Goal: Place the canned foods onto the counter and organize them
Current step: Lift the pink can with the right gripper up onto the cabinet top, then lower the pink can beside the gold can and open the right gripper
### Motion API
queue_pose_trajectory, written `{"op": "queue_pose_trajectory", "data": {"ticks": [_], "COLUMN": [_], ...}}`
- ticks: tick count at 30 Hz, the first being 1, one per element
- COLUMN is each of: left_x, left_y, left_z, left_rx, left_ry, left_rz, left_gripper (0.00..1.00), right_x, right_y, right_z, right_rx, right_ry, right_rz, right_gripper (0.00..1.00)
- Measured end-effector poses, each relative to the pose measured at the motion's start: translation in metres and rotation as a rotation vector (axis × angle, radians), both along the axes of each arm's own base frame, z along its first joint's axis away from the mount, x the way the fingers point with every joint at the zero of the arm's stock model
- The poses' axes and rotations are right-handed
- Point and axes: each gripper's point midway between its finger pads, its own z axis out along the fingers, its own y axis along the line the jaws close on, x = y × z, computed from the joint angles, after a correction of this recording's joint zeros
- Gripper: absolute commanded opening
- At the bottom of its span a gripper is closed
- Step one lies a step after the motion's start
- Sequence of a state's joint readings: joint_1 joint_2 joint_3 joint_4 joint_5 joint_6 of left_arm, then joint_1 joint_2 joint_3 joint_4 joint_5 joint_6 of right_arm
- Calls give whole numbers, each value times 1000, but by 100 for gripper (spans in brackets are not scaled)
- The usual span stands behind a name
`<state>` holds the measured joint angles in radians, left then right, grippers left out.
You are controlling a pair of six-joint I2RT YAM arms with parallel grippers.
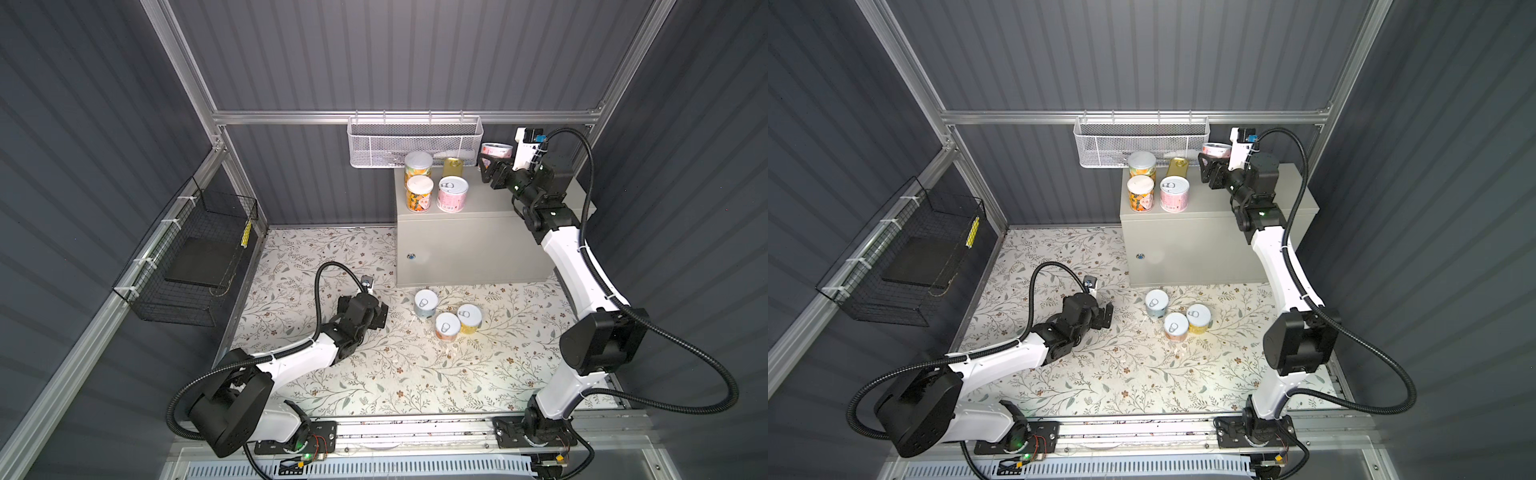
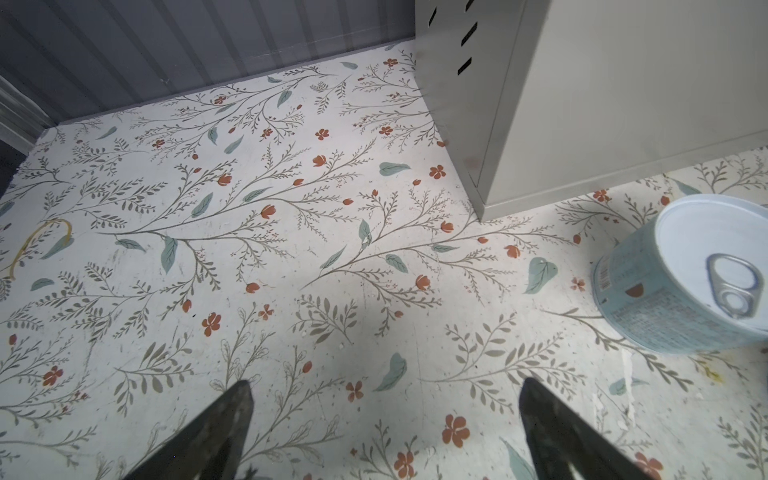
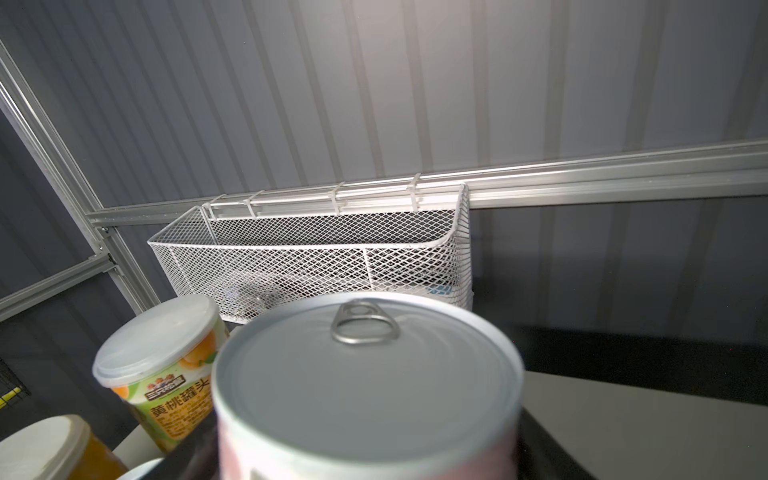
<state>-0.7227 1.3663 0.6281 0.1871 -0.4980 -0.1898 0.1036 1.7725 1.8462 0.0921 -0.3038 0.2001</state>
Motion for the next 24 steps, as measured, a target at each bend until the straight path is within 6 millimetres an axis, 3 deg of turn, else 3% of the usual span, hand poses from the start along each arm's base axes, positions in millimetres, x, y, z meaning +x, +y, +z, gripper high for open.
{"op": "queue_pose_trajectory", "data": {"ticks": [13, 17, 19, 20, 24], "left_x": [2, 3, 3, 3, 2], "left_y": [-1, -1, -1, -1, -1], "left_z": [-9, -14, -20, -23, -27], "left_rx": [18, 28, 38, 43, 47], "left_ry": [0, 9, 21, 26, 36], "left_rz": [-4, -2, -1, -1, 0], "left_gripper": [100, 100, 100, 100, 100], "right_x": [44, 51, 57, 58, 54], "right_y": [2, -1, -2, -2, -5], "right_z": [-59, -59, -58, -56, -45], "right_rx": [-75, -82, -83, -84, -69], "right_ry": [43, 27, 21, 14, -8], "right_rz": [-18, -40, -51, -55, -66], "right_gripper": [71, 79, 96, 99, 99]}}
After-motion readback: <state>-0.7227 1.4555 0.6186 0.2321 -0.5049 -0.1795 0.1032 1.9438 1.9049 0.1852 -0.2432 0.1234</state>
